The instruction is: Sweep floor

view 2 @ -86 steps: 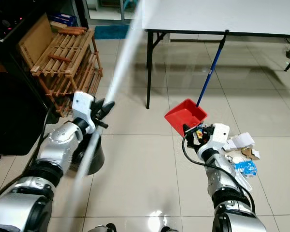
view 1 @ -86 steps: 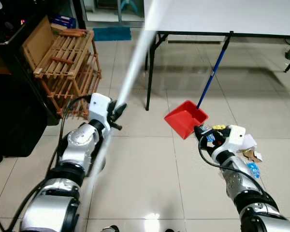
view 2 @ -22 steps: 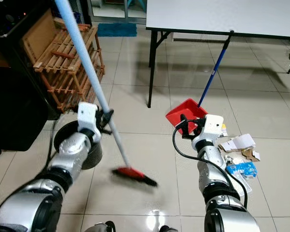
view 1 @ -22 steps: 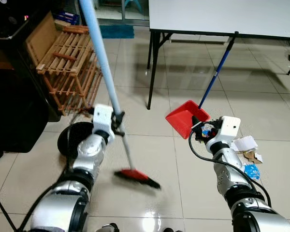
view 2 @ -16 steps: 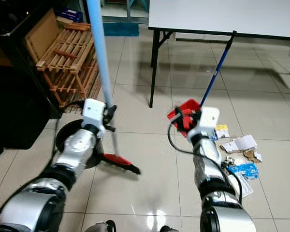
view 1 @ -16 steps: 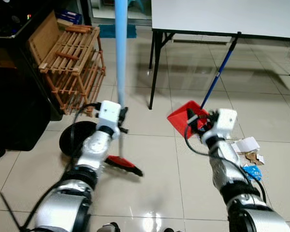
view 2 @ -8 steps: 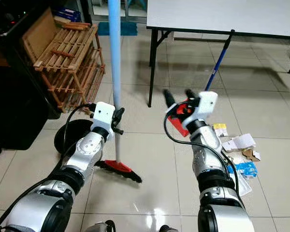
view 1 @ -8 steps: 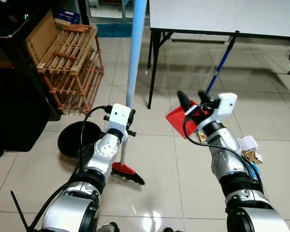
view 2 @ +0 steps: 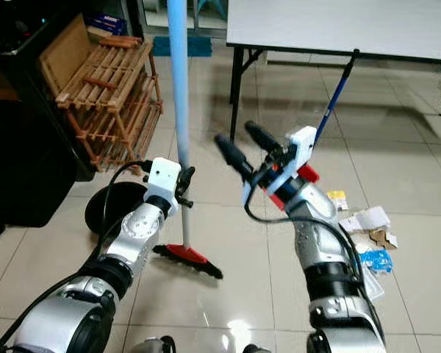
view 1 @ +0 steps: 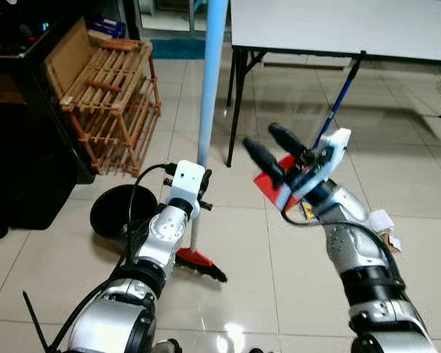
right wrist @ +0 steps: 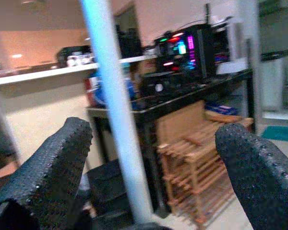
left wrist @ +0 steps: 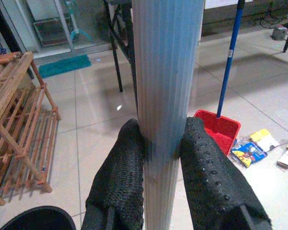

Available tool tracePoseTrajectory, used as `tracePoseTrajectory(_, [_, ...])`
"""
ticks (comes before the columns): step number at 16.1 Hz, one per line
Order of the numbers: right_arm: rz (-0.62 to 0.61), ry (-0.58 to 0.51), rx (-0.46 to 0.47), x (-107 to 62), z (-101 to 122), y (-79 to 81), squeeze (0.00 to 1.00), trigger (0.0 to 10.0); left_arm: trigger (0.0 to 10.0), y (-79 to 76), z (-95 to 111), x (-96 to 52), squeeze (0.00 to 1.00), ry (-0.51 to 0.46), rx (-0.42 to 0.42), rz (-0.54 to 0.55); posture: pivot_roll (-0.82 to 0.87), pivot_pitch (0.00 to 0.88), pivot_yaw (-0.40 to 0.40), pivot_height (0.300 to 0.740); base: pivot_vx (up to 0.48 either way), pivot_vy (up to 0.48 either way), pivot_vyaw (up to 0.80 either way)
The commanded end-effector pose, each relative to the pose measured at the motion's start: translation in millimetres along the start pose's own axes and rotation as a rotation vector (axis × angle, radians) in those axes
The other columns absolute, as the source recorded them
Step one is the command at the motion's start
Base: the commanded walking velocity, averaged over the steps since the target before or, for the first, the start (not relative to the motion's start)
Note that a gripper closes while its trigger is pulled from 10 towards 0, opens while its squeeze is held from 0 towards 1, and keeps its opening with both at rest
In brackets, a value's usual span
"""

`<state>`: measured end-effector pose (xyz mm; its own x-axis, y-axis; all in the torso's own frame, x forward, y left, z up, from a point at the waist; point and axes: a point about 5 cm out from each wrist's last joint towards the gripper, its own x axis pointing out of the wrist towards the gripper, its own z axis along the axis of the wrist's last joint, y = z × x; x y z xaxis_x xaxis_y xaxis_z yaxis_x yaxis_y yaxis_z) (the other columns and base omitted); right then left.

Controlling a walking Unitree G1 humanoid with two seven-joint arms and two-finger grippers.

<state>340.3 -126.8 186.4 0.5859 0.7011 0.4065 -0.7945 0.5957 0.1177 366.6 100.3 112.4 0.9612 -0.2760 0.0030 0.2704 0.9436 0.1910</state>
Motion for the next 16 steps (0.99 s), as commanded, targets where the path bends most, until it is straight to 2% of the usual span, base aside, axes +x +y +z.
tracePoseTrajectory(1, [0.048,0.004,0.012,-1.7,2.2,4.0,0.00,10.0,10.0,-2.1,13.6,4.4,0.00,-0.064,0.015,-0.002,0.02,0.109,-0.041,0.740,0.000,0.000,0.00])
tracePoseTrajectory(5, [0.161,0.042,0.064,-2.5,-3.7,16.9,0.00,10.0,10.0,-2.7,16.5,6.1,0.00,-0.071,0.012,-0.004,0.03,0.125,-0.042,0.740,0.000,0.000,0.00])
tracePoseTrajectory(11, [0.213,0.077,0.073,17.7,-15.1,27.0,0.00,10.0,10.0,-3.7,16.2,5.3,0.00,-0.074,0.010,-0.012,0.05,0.141,-0.039,0.740,0.000,0.000,0.00])
tracePoseTrajectory(13, [0.214,0.085,0.062,22.6,-16.8,27.1,0.00,10.0,10.0,-8.1,17.1,5.5,0.00,-0.079,0.009,-0.034,0.05,0.142,-0.038,0.740,0.000,0.000,0.00])
tracePoseTrajectory(16, [0.196,0.094,0.044,26.3,-18.2,24.1,0.00,10.0,10.0,-22.8,19.3,5.3,0.00,-0.100,0.005,-0.076,0.06,0.146,-0.036,0.740,0.000,0.000,0.00])
